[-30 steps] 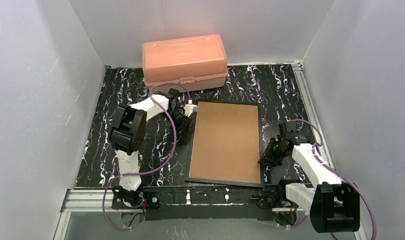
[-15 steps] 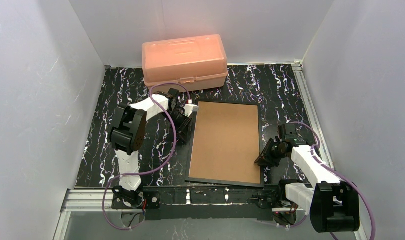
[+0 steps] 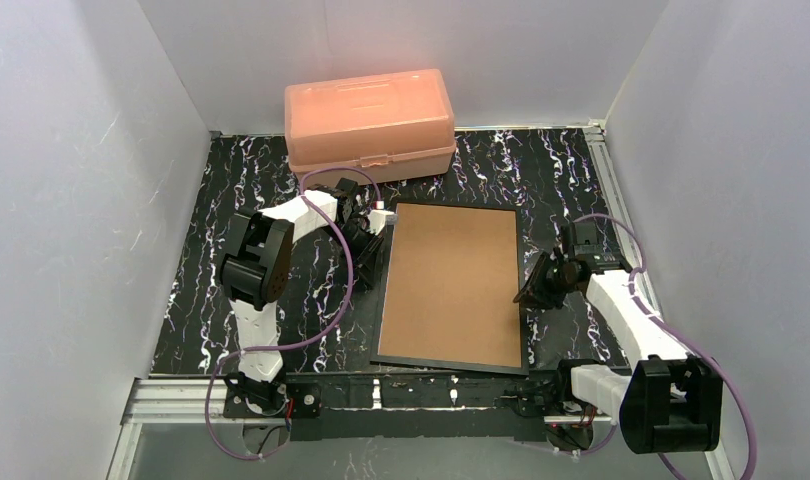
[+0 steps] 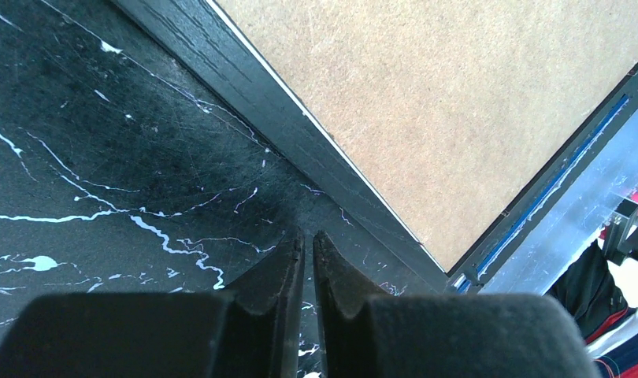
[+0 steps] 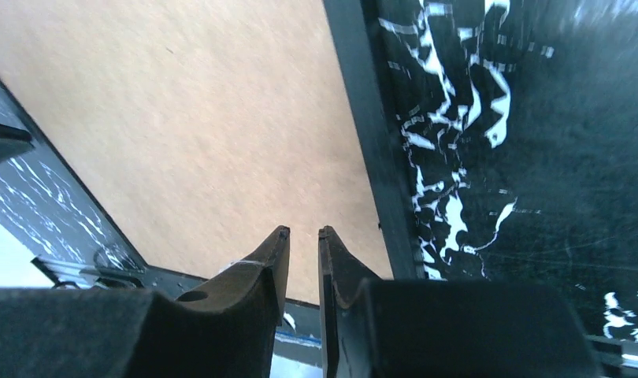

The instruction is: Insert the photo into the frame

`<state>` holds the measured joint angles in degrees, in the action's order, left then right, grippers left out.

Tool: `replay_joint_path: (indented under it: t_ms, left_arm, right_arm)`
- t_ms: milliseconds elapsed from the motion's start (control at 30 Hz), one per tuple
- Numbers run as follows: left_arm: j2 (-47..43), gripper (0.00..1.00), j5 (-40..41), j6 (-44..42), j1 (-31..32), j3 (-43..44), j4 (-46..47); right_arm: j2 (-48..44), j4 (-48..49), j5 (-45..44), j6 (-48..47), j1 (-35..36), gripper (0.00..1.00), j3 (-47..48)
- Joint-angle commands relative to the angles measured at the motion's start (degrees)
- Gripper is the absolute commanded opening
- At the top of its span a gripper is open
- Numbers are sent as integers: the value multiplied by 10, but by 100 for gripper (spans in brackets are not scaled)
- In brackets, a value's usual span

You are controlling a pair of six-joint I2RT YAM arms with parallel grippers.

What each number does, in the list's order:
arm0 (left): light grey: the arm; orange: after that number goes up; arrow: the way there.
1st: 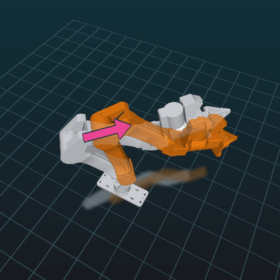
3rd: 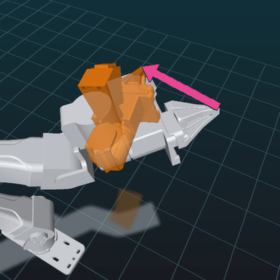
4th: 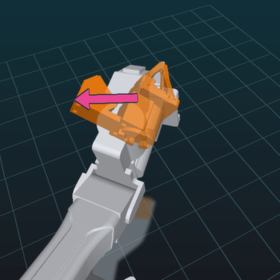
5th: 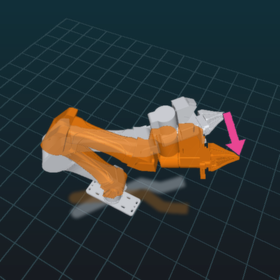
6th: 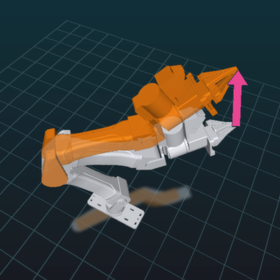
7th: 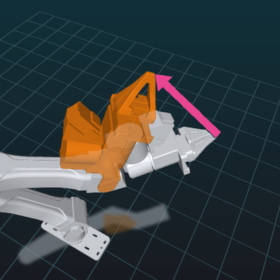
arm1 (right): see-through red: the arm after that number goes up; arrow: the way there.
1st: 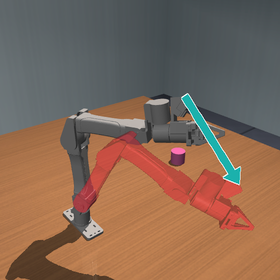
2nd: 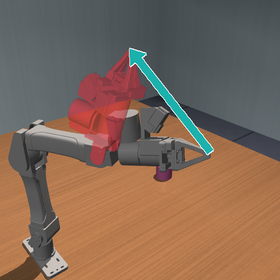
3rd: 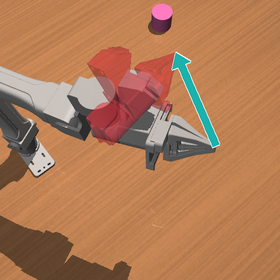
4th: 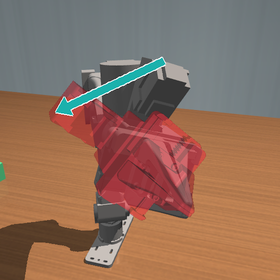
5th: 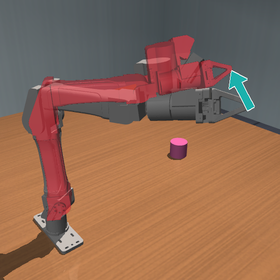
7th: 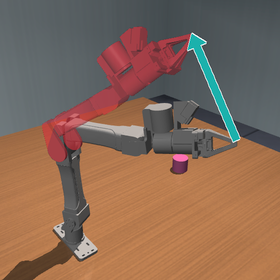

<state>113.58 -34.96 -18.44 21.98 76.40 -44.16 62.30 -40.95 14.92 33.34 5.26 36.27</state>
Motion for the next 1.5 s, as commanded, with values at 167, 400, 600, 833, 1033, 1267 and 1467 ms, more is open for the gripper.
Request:
replay_joint_path:
  t_ms: [167,400,600,833,1033,1267,1467]
  left_arm:
    - [-31,8,-7,-6,-1,-2,-10]
    - [-30,7,-7,-6,-1,1,-10]
    - [-28,6,-7,-5,-1,2,-10]
    - [-28,6,-7,-8,-2,6,-11]
    - [-26,6,-12,-8,-2,11,-11]
    - [-21,5,-17,-15,-6,14,-14]
    - [-14,4,-28,-17,-8,19,-15]
  right_arm:
    - [0,-32,-44,-36,-10,28,3]
    - [1,-17,-33,-26,-10,27,-27]
    - [2,-11,-46,-16,-10,22,-38]
    - [14,-3,-57,-9,-10,20,-53]
    - [19,2,-74,0,-10,18,-51]
    - [33,45,-45,21,-10,17,-79]
    - [35,52,-35,26,-10,16,-76]
